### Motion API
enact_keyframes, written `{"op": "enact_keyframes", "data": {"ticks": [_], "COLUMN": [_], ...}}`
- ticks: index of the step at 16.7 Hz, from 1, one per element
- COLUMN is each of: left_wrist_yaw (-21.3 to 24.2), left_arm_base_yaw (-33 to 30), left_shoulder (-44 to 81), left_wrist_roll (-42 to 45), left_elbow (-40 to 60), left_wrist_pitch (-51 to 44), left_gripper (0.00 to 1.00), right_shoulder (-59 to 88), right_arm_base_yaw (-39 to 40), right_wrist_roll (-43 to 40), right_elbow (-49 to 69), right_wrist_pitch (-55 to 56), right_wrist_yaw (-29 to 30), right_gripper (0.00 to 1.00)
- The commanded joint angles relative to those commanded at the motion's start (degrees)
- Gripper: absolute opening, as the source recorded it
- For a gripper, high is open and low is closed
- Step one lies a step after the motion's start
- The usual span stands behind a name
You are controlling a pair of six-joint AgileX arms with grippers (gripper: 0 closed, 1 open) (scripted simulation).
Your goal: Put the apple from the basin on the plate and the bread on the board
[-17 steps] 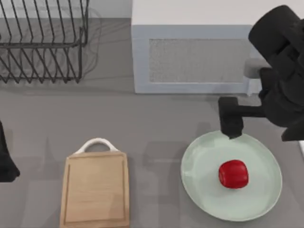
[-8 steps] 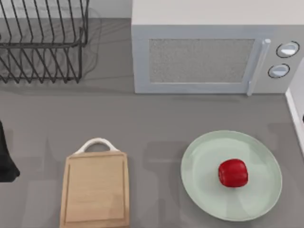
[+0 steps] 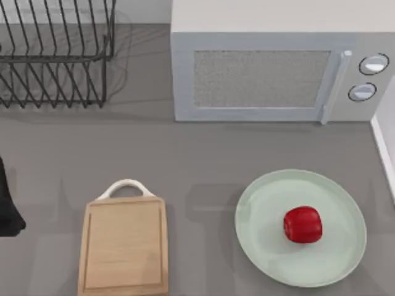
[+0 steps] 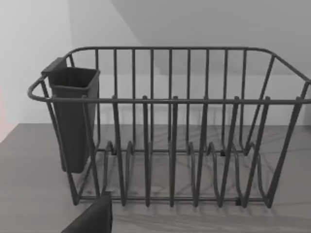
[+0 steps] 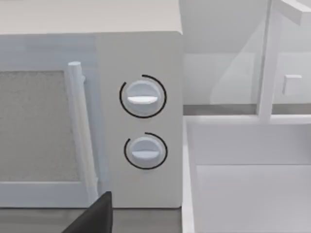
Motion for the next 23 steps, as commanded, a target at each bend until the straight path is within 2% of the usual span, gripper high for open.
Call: {"op": "enact_keyframes", "data": {"ticks": [8, 12, 17, 23], "left_wrist_yaw": [0.0, 0.01, 0.02, 0.01], "left_arm_base_yaw": [0.0, 0.85, 3.42, 7.47], "left_shoulder": [0.0, 5.98, 26.28, 60.7], "left_wrist_roll": [0.0, 0.21, 0.82, 1.79], "left_elbow": [0.0, 5.42, 21.55, 46.86], "left_wrist_pitch": [0.0, -4.01, -16.06, -35.01], "left_gripper": [1.0, 1.0, 1.0, 1.0], "right_shoulder": [-3.42, -3.42, -3.42, -3.42], "right_arm_base_yaw": [-1.67, -1.67, -1.67, -1.67], "right_wrist_roll": [-1.72, -1.72, -1.72, -1.72], "right_elbow": [-3.24, -3.24, -3.24, -3.24], "right_wrist_pitch": [3.27, 3.27, 3.27, 3.27], "right_wrist_yaw": [0.0, 0.0, 0.0, 0.0], "right_gripper": [1.0, 1.0, 1.0, 1.0]}}
